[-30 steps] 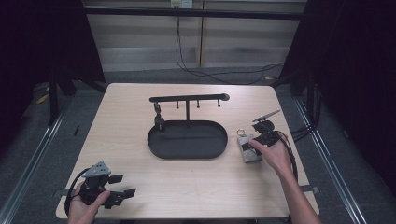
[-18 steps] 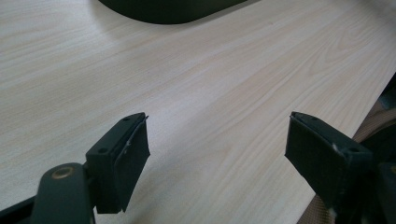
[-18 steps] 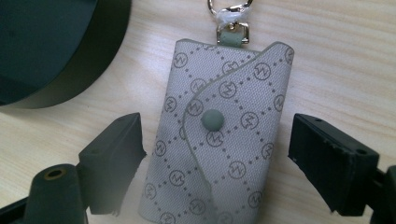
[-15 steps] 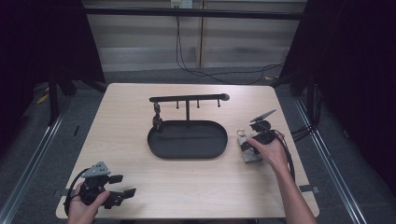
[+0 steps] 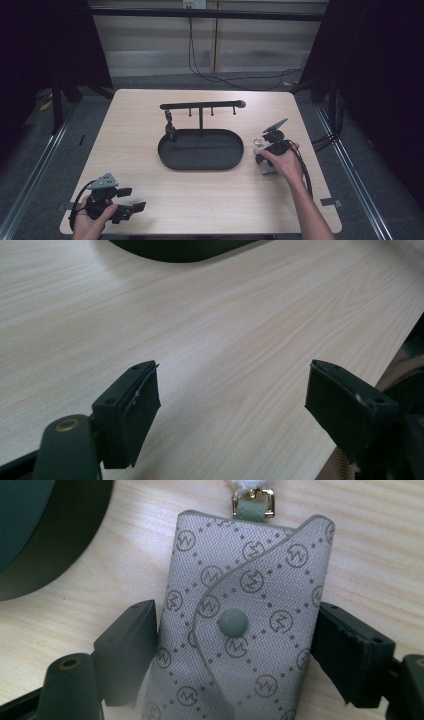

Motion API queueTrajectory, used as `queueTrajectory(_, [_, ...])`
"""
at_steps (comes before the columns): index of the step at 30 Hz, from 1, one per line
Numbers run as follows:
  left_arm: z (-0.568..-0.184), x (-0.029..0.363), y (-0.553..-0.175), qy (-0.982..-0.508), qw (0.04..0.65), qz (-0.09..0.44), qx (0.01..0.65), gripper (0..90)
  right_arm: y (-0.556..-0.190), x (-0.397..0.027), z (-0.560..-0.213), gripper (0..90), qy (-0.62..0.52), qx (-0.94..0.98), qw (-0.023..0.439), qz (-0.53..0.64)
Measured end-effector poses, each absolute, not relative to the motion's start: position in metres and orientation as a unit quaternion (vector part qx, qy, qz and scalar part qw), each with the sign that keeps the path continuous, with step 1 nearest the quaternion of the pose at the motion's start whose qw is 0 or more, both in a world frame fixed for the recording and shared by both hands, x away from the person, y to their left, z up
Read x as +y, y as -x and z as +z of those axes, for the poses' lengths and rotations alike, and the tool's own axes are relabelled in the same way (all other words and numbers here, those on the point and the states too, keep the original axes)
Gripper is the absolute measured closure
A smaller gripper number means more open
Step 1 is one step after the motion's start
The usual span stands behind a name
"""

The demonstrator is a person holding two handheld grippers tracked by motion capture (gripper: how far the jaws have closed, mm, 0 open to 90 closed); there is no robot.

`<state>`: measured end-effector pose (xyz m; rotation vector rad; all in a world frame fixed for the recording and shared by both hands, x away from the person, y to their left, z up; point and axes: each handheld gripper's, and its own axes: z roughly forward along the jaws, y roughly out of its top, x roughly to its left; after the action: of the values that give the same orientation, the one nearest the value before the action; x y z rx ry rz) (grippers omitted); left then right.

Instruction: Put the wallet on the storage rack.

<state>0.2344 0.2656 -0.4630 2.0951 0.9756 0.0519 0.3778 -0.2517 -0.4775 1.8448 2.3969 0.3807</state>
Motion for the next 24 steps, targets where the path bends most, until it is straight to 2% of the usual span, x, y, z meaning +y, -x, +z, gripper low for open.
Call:
queueTrajectory(10, [-0.4632,0.2659,-0.2347,-0.831,0.400,0.022,0.386,21.3,-0.3828,-0.2414,-0.4776,23.7,-0.610,0.786,0.057,0.083])
queueTrajectory(16, [-0.4632,0.2669,-0.2353,-0.828,0.404,0.018,0.388,21.3,-0.3841,-0.2439,-0.4742,30.7,-0.619,0.780,0.044,0.081])
queueTrajectory(24, [-0.4630,0.2665,-0.2353,-0.828,0.405,0.018,0.388,21.3,-0.3826,-0.2498,-0.4702,32.2,-0.627,0.773,0.023,0.096])
